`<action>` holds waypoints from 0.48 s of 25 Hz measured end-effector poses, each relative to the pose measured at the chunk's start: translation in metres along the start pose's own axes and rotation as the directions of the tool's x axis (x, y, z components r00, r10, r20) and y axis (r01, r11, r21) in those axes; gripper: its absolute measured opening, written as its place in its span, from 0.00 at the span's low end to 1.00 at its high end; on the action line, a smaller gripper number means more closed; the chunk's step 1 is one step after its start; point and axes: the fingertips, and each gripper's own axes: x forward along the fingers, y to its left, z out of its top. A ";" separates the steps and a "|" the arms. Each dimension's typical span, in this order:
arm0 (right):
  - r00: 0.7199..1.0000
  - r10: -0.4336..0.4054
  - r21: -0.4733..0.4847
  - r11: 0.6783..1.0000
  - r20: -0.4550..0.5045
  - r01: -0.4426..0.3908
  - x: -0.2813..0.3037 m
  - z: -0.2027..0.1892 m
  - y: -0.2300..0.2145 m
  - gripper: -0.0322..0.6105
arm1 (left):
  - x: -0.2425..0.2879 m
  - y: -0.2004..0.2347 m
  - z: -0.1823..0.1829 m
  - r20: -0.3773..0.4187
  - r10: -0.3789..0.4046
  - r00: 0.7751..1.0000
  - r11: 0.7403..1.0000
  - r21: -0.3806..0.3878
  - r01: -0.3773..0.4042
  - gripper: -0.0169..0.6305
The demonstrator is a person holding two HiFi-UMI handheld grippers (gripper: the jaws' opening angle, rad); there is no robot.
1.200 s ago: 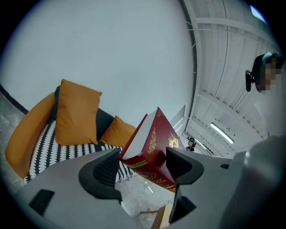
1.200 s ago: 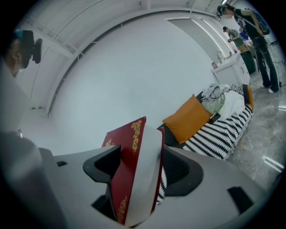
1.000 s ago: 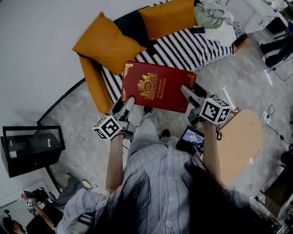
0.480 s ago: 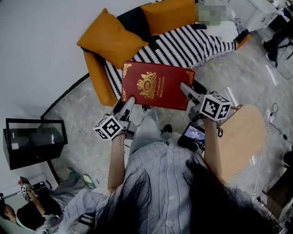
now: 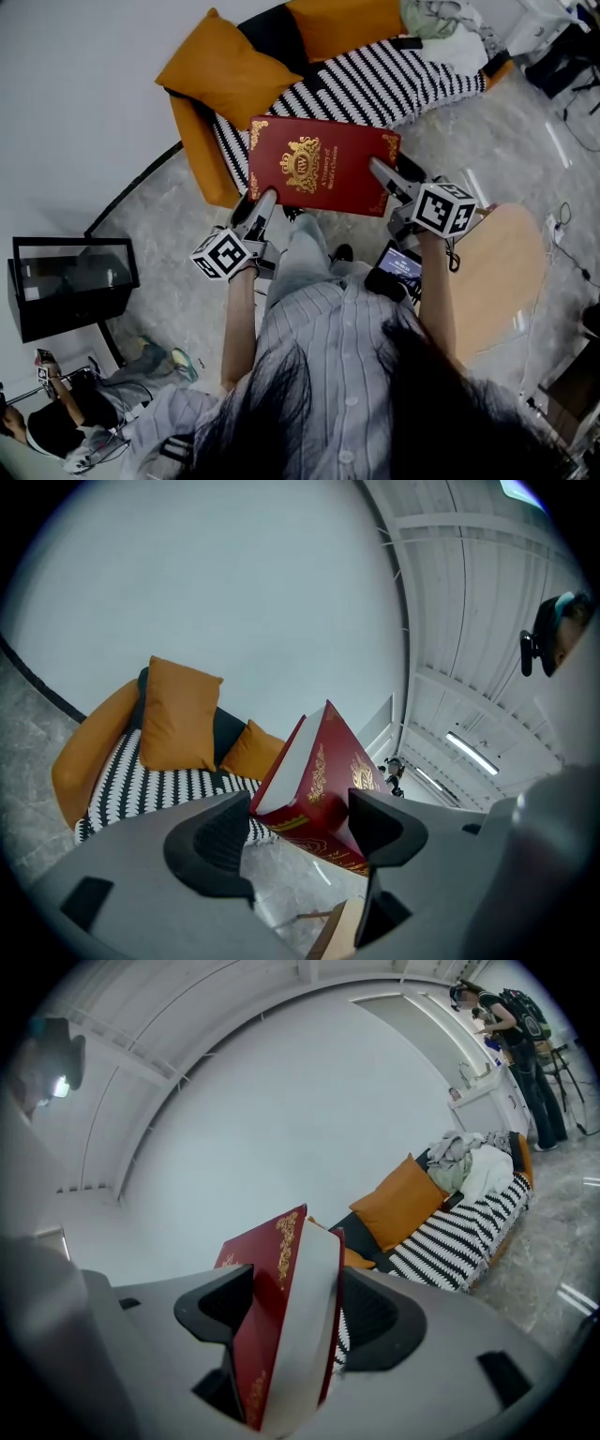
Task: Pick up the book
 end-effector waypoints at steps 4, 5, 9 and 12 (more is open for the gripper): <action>1.000 -0.005 0.003 1.000 -0.004 0.005 0.000 0.001 0.001 0.52 | 0.000 0.000 0.000 -0.009 0.000 1.000 1.000 -0.006 0.000 0.54; 1.000 -0.006 0.003 1.000 -0.006 0.007 0.000 0.001 0.000 0.52 | 0.000 0.000 0.000 -0.010 0.001 1.000 1.000 -0.006 -0.001 0.54; 1.000 -0.004 -0.002 1.000 -0.001 0.004 0.002 0.004 0.001 0.52 | 0.003 0.001 0.005 -0.008 -0.008 1.000 1.000 0.001 0.008 0.54; 1.000 0.001 -0.008 1.000 0.005 -0.001 0.005 0.009 0.006 0.52 | 0.004 -0.001 0.012 -0.002 -0.018 1.000 1.000 0.006 0.018 0.53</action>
